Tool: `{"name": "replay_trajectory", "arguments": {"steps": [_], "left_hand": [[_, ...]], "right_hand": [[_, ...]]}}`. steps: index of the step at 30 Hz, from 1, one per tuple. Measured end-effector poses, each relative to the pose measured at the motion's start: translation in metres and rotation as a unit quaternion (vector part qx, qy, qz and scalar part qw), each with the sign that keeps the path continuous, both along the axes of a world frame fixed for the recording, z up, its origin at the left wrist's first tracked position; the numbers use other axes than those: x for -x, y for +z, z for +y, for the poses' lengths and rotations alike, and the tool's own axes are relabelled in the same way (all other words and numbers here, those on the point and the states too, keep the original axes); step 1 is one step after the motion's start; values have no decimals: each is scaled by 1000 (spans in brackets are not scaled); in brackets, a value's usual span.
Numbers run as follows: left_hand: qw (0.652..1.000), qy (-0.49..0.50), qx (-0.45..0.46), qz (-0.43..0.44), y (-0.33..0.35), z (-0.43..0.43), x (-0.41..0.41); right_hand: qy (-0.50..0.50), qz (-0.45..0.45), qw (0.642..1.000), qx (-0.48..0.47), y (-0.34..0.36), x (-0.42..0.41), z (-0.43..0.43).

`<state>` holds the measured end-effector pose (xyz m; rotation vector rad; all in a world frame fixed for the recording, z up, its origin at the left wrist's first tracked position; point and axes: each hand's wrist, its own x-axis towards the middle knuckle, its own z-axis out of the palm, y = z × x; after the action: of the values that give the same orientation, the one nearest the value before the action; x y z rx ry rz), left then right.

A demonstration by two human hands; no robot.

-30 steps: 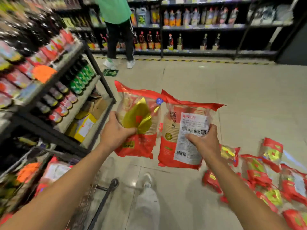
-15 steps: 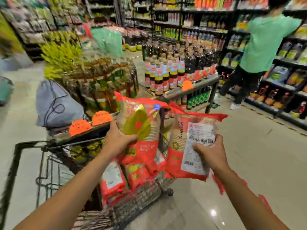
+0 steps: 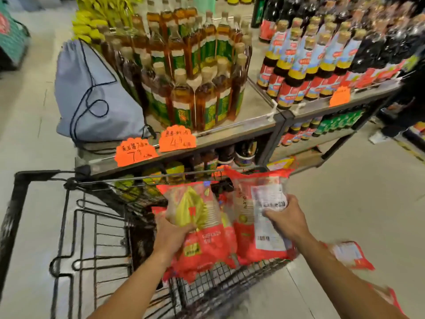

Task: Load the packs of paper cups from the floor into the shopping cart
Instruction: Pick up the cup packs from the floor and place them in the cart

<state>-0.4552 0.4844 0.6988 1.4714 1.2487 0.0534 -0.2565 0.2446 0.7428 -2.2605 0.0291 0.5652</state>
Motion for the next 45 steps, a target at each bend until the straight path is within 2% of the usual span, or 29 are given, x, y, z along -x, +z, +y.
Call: {"name": "replay_trajectory", "arguments": {"steps": [6, 9, 15, 17, 19, 21, 25, 27, 29, 33, 35, 37, 39, 41, 45], "left_hand": [[992, 26, 67, 104, -161, -9, -51], [991, 26, 70, 108, -168, -19, -82], [990, 15, 79, 114, -211, -13, -113], [991, 0, 62, 119, -214, -11, -115], [988, -61, 45, 135, -202, -11, -115], [979, -138, 15, 147, -176, -11, -113], [953, -261, -58, 141, -109, -9, -109], [921, -335, -144, 137, -67, -9, -111], [873, -407, -247, 108, -18, -15, -113], [733, -509, -450, 42, 75, -42, -111], [659, -540, -524, 9, 112, -66, -106], [600, -559, -571, -33, 143, -100, -108], [559, -576, -592, -77, 175, -144, -110], [531, -602, -591, -85, 202, -196, -111], [478, -609, -617, -141, 220, -299, -109]], "right_hand": [[50, 50, 994, 80, -131, -79, 21], [81, 55, 989, 113, -186, -105, 29], [49, 63, 994, 69, -230, -125, 44], [63, 39, 995, 66, -234, -126, 46], [79, 36, 995, 51, -227, -123, 47], [103, 36, 992, 57, -207, -115, 46], [180, -19, 979, 92, -140, -90, 47], [212, -43, 968, 129, -101, -70, 46], [233, -88, 952, 177, -57, -44, 41], [186, -205, 938, 208, 22, 13, 13], [147, -229, 934, 230, 59, 38, -16], [96, -262, 927, 250, 95, 60, -54], [59, -289, 912, 284, 122, 77, -99], [33, -292, 901, 320, 137, 93, -148], [-43, -259, 901, 345, 140, 118, -253]]}}
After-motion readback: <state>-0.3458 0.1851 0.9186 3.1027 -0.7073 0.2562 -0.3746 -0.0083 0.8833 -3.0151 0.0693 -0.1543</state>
